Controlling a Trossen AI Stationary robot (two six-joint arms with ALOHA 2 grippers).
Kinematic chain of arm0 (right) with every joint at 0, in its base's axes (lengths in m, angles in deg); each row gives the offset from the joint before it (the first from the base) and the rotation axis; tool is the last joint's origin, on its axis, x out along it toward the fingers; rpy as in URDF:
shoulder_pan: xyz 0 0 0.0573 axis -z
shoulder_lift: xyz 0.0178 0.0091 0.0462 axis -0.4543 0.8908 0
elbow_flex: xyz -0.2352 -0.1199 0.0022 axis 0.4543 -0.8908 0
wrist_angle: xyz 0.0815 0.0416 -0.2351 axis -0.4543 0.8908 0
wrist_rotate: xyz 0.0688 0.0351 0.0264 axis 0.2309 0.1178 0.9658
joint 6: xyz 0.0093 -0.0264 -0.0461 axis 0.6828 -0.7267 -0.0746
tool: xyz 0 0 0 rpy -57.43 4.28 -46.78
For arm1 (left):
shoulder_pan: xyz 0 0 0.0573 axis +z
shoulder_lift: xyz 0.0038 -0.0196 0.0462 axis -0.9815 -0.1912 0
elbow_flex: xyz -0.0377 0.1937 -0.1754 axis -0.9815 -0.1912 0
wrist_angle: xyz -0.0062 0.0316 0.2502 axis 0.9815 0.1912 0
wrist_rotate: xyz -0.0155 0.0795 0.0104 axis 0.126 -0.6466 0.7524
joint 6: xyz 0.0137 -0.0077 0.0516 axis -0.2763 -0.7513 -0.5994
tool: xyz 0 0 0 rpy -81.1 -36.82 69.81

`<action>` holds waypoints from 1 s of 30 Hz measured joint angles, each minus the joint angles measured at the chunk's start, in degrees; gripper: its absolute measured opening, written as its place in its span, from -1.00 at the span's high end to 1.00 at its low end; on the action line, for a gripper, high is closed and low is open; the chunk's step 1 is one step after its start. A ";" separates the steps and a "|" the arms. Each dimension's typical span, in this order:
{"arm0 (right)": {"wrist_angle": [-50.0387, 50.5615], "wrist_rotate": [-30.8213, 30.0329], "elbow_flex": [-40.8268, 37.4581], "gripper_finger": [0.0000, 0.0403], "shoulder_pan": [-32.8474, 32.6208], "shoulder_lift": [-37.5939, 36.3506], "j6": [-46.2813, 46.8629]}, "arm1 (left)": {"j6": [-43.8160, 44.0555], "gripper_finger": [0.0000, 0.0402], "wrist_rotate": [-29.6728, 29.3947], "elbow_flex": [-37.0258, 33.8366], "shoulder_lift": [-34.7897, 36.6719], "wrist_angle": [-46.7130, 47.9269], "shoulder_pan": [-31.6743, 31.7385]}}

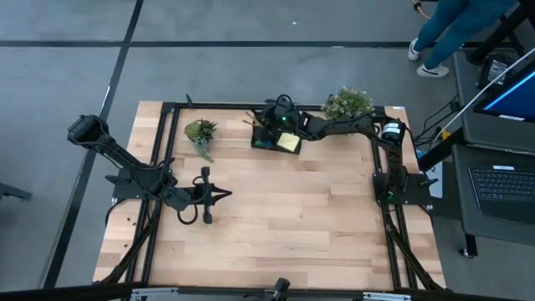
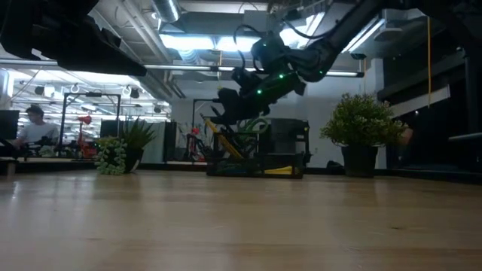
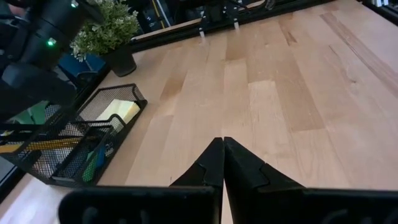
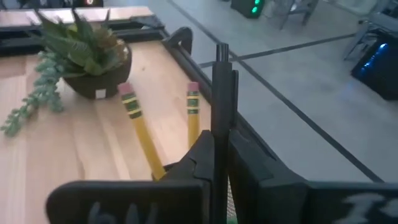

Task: Pick and place office supplies into organizer
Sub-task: Put the black pen into the black desk organizer, then return To Home Position

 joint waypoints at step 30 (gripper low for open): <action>2.27 3.59 -2.12 0.28 0.05 -4.39 4.70 | 0.57 0.99 -0.15 0.00 0.00 -0.19 0.01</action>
